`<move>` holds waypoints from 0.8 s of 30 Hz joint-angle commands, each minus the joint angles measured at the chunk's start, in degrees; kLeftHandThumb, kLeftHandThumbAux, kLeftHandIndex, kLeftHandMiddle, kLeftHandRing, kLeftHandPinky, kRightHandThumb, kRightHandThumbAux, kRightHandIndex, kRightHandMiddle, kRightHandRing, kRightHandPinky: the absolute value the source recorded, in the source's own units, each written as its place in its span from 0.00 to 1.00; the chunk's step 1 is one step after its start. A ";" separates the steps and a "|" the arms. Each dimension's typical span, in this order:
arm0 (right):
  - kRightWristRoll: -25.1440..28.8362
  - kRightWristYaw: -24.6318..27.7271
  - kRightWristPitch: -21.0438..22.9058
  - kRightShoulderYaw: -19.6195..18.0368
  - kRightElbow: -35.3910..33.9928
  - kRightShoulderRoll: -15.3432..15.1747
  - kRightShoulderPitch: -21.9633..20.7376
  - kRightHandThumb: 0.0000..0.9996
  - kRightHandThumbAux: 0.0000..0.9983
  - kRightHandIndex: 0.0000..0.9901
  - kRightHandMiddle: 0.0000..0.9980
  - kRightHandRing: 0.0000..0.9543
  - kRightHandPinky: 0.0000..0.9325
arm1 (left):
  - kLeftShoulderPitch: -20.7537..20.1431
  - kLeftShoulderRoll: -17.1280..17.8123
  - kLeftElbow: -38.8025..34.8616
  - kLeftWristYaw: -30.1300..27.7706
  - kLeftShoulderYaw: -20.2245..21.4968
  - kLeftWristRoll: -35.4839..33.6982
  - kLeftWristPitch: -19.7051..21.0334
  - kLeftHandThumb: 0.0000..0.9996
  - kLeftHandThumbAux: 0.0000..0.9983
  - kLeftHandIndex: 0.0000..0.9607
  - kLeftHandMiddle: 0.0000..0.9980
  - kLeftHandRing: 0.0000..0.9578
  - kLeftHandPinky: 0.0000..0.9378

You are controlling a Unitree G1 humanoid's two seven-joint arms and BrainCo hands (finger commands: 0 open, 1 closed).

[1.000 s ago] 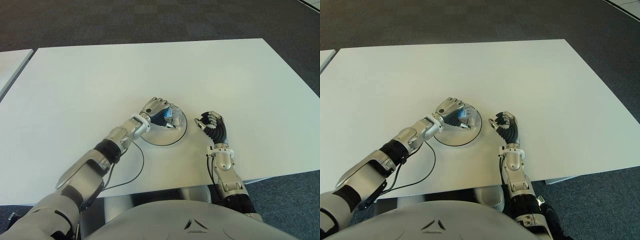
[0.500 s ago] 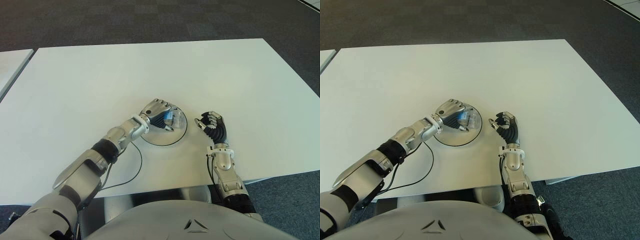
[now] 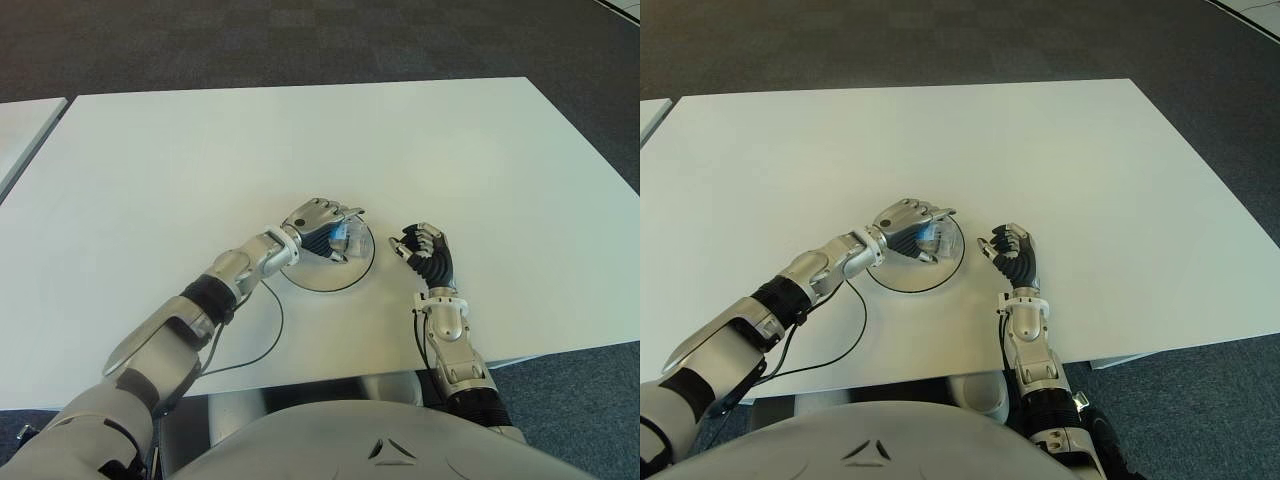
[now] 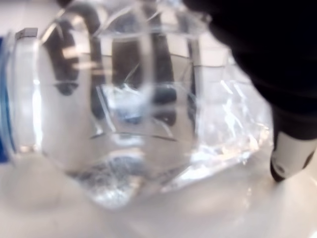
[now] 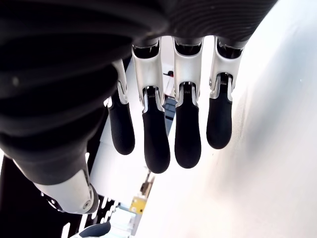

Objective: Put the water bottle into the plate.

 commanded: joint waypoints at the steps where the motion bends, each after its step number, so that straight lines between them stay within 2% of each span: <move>1: 0.22 -0.05 0.19 -0.20 0.31 0.22 0.27 0.70 0.73 0.43 0.56 0.57 0.52 | 3.25 0.59 0.76 -3.05 -1.67 0.85 0.84 0.04 0.55 0.00 0.00 0.00 0.00; 8: 0.34 0.13 0.48 -0.22 0.20 0.28 0.32 0.70 0.73 0.43 0.57 0.58 0.51 | 3.55 0.83 0.06 -1.26 -1.87 1.71 0.78 0.04 0.51 0.00 0.00 0.00 0.00; 12: 0.38 0.23 0.65 -0.21 0.14 0.29 0.33 0.70 0.73 0.43 0.57 0.58 0.54 | 3.67 0.98 -0.35 -0.58 -1.93 2.15 0.73 0.03 0.50 0.00 0.00 0.00 0.00; 17: 0.39 0.33 1.10 -0.18 -0.25 0.38 0.51 0.70 0.73 0.43 0.57 0.57 0.50 | 3.93 1.40 -1.56 -0.06 -1.91 2.75 0.79 0.03 0.47 0.00 0.00 0.00 0.00; 24: 0.30 0.35 1.44 -0.14 -0.57 0.53 0.63 0.70 0.73 0.43 0.57 0.56 0.51 | 4.19 1.80 -2.62 0.31 -1.71 3.30 0.75 0.01 0.46 0.00 0.00 0.00 0.00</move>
